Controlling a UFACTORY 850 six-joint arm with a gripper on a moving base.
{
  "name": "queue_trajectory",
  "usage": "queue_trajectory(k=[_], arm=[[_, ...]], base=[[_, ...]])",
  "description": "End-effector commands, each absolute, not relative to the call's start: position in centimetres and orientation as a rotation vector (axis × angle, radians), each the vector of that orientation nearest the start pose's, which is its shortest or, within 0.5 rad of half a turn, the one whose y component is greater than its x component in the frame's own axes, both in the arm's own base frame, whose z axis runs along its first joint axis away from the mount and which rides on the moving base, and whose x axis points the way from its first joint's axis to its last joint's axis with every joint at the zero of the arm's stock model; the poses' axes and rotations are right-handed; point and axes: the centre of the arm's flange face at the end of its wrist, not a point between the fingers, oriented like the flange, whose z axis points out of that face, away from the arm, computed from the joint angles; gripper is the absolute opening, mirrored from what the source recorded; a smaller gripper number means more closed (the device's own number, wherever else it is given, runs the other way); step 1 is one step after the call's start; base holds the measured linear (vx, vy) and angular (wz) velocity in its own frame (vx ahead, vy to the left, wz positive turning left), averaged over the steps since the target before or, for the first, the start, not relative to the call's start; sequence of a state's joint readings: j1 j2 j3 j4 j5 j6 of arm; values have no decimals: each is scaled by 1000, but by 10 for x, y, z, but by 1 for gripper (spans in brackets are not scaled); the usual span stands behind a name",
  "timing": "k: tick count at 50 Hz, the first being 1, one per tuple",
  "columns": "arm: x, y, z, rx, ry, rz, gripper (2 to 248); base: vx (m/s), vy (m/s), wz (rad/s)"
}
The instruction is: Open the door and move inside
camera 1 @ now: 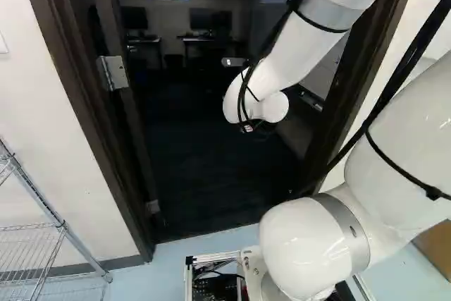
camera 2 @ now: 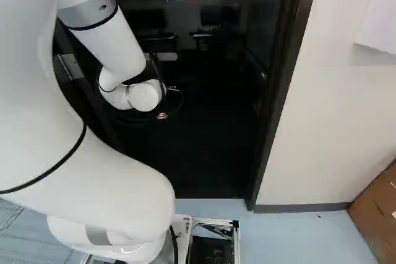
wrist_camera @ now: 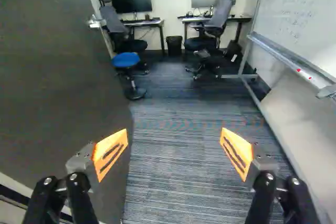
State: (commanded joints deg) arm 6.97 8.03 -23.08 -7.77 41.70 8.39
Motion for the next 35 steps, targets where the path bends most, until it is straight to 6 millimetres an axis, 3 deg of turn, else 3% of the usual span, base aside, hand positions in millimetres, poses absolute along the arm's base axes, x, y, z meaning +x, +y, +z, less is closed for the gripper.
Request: queue_trajectory(k=[35], arm=[[376,54,436,-2397,-171,-1747,247]], base=[[59,5,-14]])
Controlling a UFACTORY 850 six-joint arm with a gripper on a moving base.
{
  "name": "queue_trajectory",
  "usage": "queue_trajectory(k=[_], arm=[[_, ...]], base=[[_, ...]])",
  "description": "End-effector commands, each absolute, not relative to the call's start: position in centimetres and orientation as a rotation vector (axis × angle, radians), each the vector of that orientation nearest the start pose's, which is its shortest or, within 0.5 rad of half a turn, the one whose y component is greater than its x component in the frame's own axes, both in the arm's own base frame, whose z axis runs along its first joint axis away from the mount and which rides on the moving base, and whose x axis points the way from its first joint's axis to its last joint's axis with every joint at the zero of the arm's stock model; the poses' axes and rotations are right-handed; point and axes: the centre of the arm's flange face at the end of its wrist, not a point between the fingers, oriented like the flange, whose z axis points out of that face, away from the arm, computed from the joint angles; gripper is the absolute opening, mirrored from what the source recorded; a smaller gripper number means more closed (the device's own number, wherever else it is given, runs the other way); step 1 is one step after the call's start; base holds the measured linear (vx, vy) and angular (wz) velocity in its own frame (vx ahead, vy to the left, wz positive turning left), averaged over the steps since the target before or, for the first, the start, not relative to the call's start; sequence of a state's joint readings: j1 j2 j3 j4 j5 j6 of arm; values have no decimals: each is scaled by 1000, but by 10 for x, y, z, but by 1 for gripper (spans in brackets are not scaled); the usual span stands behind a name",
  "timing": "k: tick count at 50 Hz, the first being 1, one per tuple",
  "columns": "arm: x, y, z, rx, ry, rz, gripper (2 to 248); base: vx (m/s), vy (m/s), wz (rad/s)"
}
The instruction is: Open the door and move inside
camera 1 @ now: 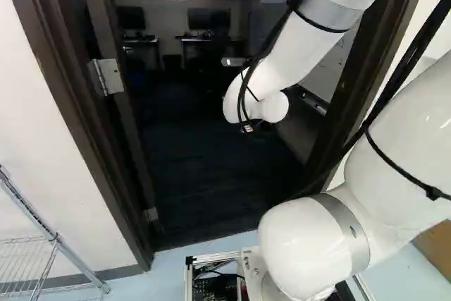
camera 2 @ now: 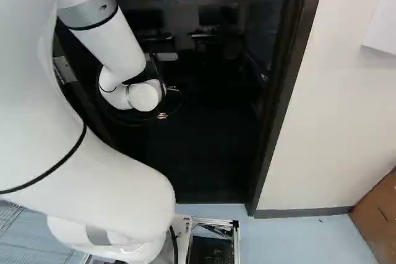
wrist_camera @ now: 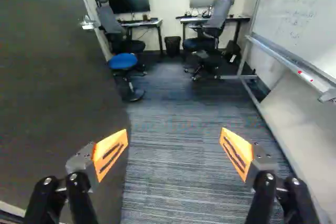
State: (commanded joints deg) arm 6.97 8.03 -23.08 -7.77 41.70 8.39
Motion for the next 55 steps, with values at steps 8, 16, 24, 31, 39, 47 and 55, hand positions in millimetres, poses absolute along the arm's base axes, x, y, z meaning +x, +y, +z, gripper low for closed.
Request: queue_trajectory(k=[8,16,24,31,39,47,55], arm=[[376,54,436,-2397,-171,-1747,247],[376,54,436,-2397,-171,-1747,247],[376,54,436,-2397,-171,-1747,247],[376,54,436,-2397,-171,-1747,247],[376,54,436,-2397,-171,-1747,247],[376,54,436,-2397,-171,-1747,247],[376,54,436,-2397,-171,-1747,247]], base=[[91,1,-1],[91,3,0],[93,3,-2],[90,1,-1],[92,3,-1],[94,2,-2],[95,3,-3]])
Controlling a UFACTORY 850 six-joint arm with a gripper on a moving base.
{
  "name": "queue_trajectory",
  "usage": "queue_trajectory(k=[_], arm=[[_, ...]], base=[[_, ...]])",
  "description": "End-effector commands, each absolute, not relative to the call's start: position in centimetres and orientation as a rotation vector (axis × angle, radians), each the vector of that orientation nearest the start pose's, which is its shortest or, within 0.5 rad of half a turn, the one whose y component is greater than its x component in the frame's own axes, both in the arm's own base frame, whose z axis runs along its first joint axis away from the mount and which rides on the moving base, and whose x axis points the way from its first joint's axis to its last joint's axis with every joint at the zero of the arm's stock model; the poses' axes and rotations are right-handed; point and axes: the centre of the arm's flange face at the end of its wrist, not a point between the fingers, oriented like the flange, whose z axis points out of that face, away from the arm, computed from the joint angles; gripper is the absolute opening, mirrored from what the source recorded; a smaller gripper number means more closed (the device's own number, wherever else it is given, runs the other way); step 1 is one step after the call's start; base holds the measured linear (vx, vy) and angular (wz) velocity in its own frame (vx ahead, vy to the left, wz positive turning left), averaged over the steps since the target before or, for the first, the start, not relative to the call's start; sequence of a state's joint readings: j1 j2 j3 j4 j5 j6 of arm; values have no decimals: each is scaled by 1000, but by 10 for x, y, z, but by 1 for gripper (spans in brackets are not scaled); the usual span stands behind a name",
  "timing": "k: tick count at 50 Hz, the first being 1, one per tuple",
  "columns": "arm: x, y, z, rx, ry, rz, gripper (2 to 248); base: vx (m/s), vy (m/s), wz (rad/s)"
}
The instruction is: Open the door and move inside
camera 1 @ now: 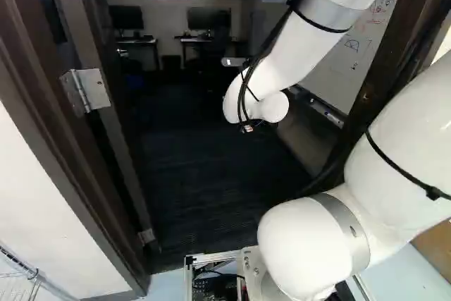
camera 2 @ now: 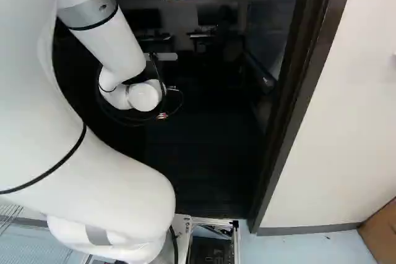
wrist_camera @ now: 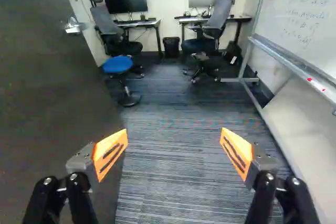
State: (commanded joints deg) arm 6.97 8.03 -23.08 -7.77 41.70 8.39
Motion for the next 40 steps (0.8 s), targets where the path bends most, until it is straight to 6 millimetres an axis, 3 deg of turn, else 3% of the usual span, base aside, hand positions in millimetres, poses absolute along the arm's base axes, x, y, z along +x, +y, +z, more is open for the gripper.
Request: queue_trajectory(k=[40], arm=[[376,54,436,-2397,-171,-1747,247]], base=[[112,2,-4]])
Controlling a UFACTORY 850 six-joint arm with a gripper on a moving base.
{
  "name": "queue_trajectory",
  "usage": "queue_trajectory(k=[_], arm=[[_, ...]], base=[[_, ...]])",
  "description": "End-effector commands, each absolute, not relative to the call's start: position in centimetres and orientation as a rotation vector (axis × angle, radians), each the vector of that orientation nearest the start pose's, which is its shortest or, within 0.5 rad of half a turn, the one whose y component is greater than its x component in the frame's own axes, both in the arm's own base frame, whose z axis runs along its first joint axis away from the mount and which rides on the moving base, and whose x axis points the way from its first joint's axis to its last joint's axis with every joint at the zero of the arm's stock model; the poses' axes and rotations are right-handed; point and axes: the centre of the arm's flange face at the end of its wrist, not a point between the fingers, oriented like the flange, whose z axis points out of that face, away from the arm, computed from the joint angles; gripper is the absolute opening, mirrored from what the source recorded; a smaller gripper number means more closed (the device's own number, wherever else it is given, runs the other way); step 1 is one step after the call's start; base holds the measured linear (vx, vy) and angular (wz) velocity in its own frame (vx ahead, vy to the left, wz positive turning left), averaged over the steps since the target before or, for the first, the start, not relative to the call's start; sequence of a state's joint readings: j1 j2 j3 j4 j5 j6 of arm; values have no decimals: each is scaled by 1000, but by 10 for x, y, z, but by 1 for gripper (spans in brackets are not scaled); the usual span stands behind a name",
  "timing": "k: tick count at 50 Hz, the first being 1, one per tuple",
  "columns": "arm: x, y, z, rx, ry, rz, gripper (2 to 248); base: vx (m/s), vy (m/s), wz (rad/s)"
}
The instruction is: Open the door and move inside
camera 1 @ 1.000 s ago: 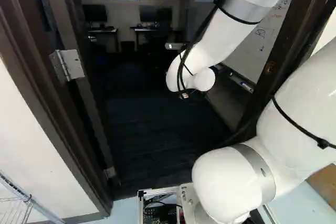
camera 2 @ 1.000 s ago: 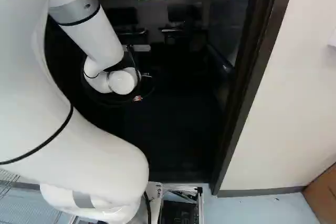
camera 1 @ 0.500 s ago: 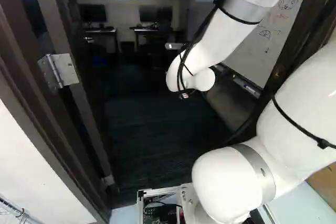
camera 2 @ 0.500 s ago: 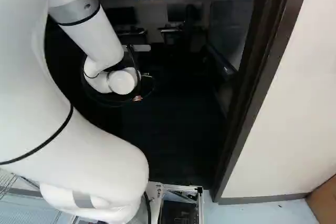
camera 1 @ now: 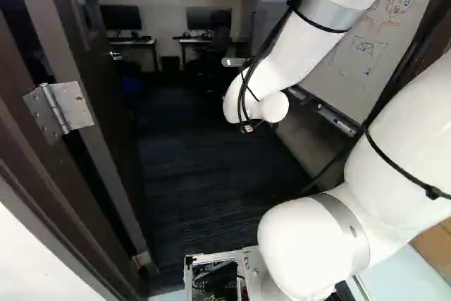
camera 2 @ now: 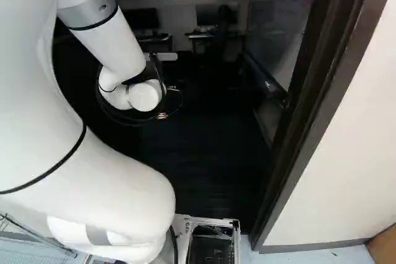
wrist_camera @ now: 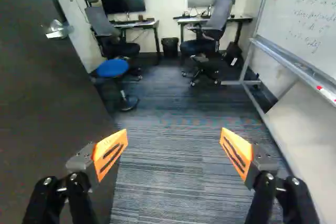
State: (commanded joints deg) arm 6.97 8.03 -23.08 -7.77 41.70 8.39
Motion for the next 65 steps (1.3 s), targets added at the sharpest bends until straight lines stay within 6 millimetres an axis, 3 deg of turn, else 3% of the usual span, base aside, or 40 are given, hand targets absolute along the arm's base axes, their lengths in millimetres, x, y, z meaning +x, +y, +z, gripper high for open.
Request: queue_trajectory(k=[65], arm=[[376,54,436,-2397,-171,-1747,247]], base=[[129,1,-5]])
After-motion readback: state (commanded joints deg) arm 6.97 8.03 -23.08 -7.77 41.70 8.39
